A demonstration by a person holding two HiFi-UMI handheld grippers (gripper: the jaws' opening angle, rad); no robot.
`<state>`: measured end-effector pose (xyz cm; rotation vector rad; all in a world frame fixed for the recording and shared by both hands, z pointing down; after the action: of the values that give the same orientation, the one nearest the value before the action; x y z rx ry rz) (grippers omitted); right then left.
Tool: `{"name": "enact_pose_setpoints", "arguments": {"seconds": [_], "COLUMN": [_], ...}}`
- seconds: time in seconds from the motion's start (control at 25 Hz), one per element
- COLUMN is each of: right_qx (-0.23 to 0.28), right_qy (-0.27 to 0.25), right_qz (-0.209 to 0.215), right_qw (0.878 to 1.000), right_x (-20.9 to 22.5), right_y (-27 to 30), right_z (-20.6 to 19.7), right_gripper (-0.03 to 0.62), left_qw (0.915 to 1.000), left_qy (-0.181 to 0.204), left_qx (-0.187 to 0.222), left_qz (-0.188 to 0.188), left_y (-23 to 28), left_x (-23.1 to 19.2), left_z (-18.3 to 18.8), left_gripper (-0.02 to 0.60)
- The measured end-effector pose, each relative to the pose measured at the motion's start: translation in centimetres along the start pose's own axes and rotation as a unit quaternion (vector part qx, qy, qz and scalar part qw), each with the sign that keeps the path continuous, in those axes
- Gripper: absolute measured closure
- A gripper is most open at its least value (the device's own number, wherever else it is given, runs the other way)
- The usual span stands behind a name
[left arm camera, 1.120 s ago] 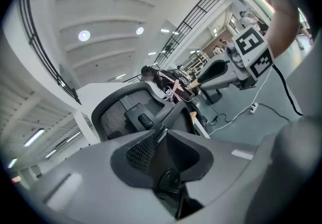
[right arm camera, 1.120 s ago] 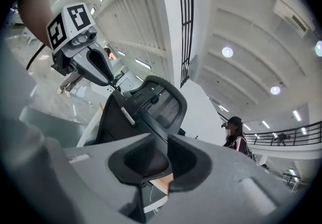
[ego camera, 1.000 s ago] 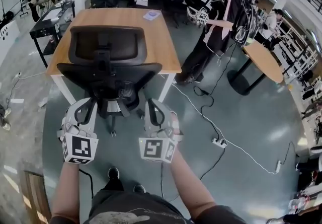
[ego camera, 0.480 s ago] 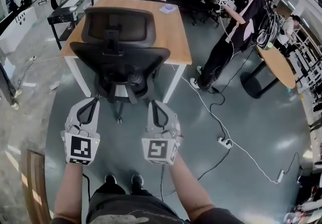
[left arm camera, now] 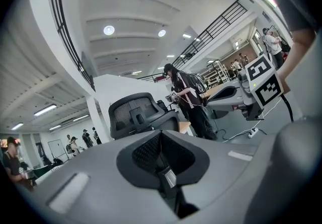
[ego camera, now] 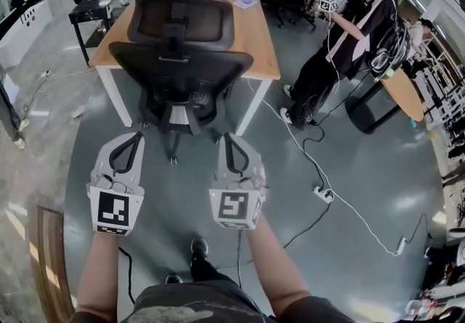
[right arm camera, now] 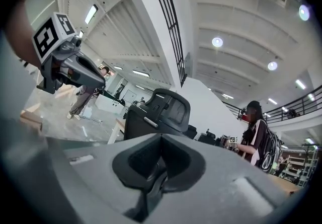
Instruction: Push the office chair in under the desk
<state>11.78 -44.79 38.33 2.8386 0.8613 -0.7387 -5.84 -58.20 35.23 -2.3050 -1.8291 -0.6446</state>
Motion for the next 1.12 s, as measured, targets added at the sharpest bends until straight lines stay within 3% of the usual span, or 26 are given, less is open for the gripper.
{"name": "enact_pose_setpoints", "arguments": {"seconds": [0.44, 0.64, 1.12], "right_qx": [-0.005, -0.003, -0.013], "right_qy": [0.014, 0.006, -0.003], "right_qz": [-0.021, -0.019, -0.035], "right_qw": [1.0, 1.0, 0.999], "right_x": [-4.4, -6.2, -7.6], "right_y": [-8.9, -13.3, -20.8], "right_z": [3.1, 5.0, 6.6], "right_gripper": [0.603, 0.603, 0.603], "left_qw": [0.9994, 0.9987, 0.9963], "left_qy": [0.002, -0.018, -0.009], "left_qx": [0.026, 0.04, 0.063], "left_qz": [-0.024, -0.026, -0.057], "left_y": [-9.6, -14.1, -19.4], "left_x": [2.3, 3.8, 6.6], "left_z": [-1.1, -1.8, -0.4], "left_gripper": [0.563, 0.563, 0.563]}}
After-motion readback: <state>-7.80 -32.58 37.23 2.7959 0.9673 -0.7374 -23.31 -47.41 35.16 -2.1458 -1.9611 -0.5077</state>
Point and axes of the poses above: the fingertips, and each gripper's own axes: y forward along the fingers, x to its right, z out of its top, the point moved 7 cm from there along -y, backward along the fingers, and after that the axes turned 10 degrees about -z, right-handed, at the moved point
